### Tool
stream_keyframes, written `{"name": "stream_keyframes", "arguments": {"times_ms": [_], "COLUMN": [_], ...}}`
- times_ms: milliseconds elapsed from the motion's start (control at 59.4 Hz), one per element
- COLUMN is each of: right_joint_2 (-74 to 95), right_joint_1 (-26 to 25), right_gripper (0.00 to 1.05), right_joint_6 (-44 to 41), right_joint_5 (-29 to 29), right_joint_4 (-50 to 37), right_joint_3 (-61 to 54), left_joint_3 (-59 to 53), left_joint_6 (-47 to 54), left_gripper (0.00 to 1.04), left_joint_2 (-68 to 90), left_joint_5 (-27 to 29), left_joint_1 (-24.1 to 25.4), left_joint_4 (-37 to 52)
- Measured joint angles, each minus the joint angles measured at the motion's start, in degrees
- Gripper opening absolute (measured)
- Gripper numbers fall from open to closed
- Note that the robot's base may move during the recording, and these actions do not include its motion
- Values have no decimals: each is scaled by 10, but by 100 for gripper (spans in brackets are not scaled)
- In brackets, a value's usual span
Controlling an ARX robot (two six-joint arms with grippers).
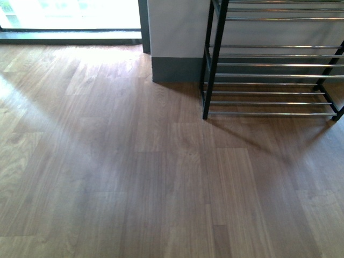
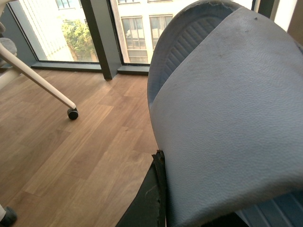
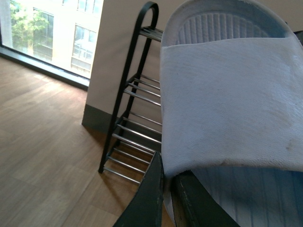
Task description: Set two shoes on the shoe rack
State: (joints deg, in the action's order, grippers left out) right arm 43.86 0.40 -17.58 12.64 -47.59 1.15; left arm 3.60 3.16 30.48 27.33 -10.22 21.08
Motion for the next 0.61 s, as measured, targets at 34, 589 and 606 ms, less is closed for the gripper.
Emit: {"name": "stream_keyframes", "arguments": {"times_ms": [34, 589, 606], "right_joint_2": [0, 2, 2], "right_joint_1": [0, -1, -1], "right_gripper": [1, 1, 1], "right_joint_6": [0, 0, 0], "right_joint_5": [-1, -5, -5], "right_joint_4": [0, 0, 0], "right_joint_3": [0, 0, 0], "left_joint_3": [0, -1, -1], "left_joint_6": [0, 0, 0], "left_gripper": [2, 2, 2], "left_joint_2": [0, 0, 0], "left_joint_5": [0, -2, -2], "left_joint_1": [0, 0, 0], "left_joint_4": [0, 0, 0]}}
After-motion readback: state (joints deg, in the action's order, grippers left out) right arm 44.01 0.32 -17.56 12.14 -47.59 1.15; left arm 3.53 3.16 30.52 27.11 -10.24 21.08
